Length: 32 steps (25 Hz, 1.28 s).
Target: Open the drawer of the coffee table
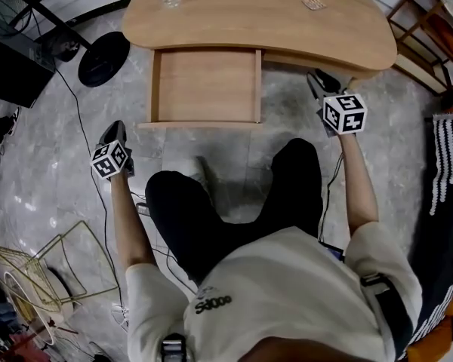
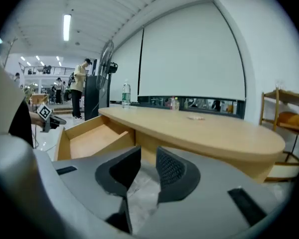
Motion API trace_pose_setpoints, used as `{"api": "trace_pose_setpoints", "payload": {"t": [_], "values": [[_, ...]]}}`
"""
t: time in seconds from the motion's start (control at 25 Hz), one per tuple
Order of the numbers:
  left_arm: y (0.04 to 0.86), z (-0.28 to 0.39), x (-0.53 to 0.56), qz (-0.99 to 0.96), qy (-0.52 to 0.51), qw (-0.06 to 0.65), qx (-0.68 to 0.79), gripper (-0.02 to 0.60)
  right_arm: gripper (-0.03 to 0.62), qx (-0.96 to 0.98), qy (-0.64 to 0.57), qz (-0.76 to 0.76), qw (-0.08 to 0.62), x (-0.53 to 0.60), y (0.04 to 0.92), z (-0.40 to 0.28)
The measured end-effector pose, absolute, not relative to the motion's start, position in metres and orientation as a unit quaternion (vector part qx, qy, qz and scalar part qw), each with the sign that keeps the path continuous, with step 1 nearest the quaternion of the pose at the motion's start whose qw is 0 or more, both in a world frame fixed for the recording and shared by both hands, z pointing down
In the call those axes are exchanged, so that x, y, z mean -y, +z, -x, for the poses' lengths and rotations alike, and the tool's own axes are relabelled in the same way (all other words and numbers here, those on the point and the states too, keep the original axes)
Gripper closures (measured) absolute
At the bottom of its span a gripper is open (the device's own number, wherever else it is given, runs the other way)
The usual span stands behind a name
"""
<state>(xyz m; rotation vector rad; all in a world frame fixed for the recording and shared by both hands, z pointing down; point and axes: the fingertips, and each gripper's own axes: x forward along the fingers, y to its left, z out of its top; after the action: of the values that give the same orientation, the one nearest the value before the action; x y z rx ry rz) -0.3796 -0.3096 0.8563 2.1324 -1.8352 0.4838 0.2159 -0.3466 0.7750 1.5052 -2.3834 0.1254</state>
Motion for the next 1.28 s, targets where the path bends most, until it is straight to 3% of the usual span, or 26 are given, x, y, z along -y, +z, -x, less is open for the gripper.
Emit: {"api": "trace_pose_setpoints", "payload": {"t": [0.12, 0.2, 0.6, 1.0, 1.28], "values": [[0.808, 0.361, 0.328, -0.756, 0.158, 0.096, 0.628, 0.558, 0.568, 0.829, -0.007, -0.535, 0.162, 0.365, 0.736, -0.207], [0.774, 0.343, 0.339, -0.773, 0.142, 0.068, 0.614, 0.563, 0.586, 0.835, -0.031, -0.526, 0.159, 0.372, 0.715, -0.19], [0.649, 0.256, 0.364, -0.824, 0.114, -0.066, 0.551, 0.563, 0.588, 0.872, -0.124, -0.459, 0.12, 0.381, 0.624, -0.081], [0.65, 0.262, 0.416, -0.843, 0.134, -0.069, 0.516, 0.563, 0.588, 0.86, -0.128, -0.479, 0.119, 0.423, 0.617, -0.059], [0.568, 0.283, 0.479, -0.856, 0.15, -0.047, 0.493, 0.563, 0.588, 0.857, -0.106, -0.495, 0.095, 0.481, 0.509, -0.052]]}}
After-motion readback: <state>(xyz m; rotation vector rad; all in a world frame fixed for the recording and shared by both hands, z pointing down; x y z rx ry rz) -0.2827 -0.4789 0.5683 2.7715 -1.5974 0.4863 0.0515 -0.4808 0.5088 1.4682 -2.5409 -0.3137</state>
